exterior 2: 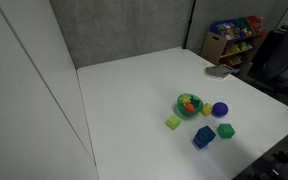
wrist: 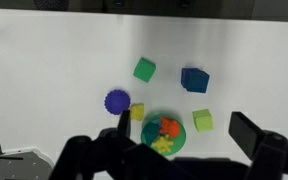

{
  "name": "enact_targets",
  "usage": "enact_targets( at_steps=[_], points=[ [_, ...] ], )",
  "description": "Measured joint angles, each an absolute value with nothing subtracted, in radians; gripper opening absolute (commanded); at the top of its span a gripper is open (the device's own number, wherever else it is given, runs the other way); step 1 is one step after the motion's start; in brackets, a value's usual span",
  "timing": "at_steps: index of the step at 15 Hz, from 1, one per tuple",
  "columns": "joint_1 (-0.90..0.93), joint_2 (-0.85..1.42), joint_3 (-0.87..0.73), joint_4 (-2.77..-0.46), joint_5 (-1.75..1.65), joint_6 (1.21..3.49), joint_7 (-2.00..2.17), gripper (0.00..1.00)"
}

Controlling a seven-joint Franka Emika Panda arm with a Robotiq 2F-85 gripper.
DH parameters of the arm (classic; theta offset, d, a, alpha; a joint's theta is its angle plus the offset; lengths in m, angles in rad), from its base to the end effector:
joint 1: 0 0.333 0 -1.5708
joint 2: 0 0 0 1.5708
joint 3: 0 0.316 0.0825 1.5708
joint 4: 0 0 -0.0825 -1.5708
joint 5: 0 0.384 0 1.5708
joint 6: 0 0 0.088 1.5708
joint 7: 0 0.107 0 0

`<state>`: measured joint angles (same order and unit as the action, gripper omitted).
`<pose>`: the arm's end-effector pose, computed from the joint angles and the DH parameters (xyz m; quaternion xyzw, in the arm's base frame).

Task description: Pour the purple ball inside the green bowl

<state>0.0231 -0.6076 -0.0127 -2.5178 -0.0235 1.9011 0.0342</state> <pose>0.3639 0.0018 0.4817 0.9999 -0.0069 -0.0044 0.0076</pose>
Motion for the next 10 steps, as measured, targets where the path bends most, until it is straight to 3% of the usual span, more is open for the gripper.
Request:
enact_targets(
  at_steps=[10],
  points=[
    [0.023,-0.601,-0.009,-2.516,-0.024,1.904,0.035,1.00]
  ],
)
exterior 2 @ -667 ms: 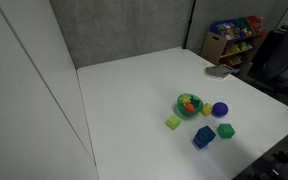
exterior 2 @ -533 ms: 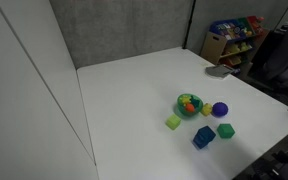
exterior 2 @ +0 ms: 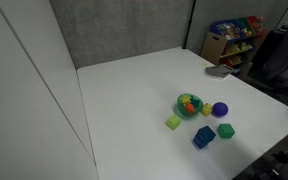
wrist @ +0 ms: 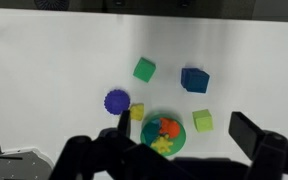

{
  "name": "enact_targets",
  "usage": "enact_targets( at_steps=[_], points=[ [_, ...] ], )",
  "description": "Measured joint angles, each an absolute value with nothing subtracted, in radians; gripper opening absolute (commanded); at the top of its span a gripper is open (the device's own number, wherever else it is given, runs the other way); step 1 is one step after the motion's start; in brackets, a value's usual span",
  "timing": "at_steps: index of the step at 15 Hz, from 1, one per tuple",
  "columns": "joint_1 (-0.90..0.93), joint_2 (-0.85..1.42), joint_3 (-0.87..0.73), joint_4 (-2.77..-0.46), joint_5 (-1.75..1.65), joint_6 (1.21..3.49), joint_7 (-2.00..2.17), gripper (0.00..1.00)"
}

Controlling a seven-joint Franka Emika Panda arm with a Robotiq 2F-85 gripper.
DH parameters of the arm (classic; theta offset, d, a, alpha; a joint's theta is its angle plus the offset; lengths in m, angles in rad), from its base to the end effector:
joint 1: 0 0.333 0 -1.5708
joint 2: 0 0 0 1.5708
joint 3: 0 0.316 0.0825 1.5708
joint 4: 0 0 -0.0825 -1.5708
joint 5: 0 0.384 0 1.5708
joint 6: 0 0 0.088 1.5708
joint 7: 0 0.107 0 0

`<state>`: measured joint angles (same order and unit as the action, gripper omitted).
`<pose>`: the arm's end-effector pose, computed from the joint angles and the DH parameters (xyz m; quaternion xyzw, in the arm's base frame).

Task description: Pour the purple ball inside the green bowl

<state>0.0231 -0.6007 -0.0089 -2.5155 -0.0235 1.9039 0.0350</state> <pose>0.3656 0.0033 0.4805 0.9999 -0.0057 -0.0052 0.0087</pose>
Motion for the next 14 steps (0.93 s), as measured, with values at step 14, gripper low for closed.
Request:
enact_targets(
  at_steps=[14],
  points=[
    [0.007,-0.270,-0.015,-2.348,0.012,2.024,0.045,1.00]
  ],
)
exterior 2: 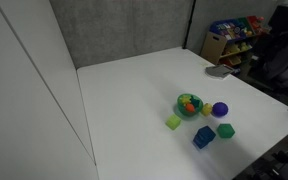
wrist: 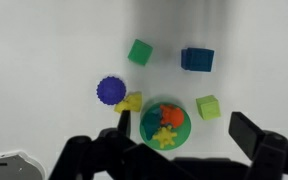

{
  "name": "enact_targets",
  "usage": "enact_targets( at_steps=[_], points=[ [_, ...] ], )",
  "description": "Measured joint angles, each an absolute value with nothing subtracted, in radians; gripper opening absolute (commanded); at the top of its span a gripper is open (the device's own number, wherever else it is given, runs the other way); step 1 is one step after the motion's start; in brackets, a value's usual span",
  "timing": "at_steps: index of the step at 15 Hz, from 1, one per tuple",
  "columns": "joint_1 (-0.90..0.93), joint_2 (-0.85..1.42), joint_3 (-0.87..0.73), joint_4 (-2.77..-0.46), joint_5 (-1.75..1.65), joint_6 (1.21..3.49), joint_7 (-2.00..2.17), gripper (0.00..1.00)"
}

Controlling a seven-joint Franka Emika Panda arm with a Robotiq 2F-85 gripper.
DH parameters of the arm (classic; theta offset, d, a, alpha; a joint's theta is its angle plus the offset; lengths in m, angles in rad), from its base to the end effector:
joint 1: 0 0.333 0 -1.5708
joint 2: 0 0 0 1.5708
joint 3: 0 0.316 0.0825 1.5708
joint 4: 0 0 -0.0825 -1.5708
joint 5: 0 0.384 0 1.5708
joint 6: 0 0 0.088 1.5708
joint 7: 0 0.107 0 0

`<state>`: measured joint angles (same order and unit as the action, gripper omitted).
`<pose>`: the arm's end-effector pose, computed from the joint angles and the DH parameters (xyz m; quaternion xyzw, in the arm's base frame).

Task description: Pour the purple ball inside the green bowl

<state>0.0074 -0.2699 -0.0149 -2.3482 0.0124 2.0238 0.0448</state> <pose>0.4530 -0.0028 0.4334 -0.9992 0.0287 0.0274 0.0070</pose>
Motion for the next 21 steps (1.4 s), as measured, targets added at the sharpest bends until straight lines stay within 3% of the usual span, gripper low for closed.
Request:
enact_targets(
  at_steps=[12,21],
  points=[
    [-0.067,0.114,-0.080,-2.306,0.014,2.276,0.234,1.00],
    [-0.066,0.245,-0.100,-2.236,-0.077,2.270,0.230,1.00]
  ],
)
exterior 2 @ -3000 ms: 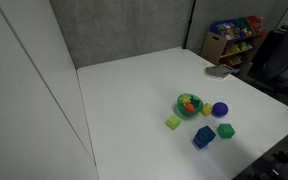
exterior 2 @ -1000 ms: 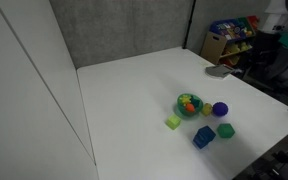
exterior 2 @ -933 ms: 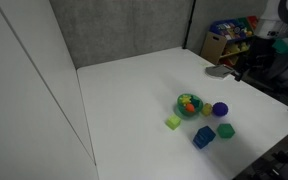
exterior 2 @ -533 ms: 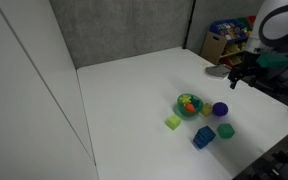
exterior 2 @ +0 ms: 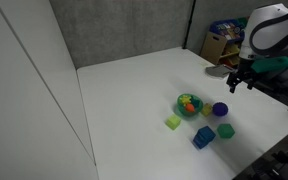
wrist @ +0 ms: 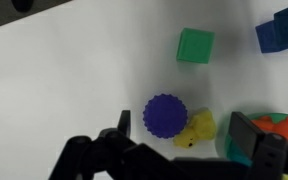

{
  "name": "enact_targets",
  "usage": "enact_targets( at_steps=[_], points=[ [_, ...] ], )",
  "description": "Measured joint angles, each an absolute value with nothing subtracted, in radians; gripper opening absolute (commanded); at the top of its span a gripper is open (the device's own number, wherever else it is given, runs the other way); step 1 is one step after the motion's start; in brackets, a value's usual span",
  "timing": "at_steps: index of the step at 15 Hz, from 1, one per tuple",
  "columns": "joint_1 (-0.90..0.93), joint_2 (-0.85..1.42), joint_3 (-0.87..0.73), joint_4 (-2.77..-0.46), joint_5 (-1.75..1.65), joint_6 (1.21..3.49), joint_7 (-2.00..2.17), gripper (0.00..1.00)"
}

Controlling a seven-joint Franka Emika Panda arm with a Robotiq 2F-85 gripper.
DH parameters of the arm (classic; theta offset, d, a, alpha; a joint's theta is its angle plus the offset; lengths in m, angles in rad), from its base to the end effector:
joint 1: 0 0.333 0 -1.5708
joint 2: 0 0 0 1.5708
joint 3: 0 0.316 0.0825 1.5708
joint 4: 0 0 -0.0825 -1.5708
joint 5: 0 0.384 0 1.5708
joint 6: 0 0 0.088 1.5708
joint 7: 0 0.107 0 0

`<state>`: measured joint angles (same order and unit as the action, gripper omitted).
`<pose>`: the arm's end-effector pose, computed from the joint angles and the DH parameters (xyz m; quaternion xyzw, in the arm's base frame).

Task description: Pour the purple ball inside the green bowl

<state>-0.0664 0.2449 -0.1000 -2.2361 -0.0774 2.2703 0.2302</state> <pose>0.5136 -0.0888 0.2447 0.9794 -0.1682 -0.1035 0.0423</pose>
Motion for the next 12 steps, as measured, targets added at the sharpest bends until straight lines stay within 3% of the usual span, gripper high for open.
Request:
enact_targets(
  at_steps=[12],
  points=[
    [-0.069,0.415,-0.109,-2.247,-0.151,2.619,0.099,1.00]
  ],
)
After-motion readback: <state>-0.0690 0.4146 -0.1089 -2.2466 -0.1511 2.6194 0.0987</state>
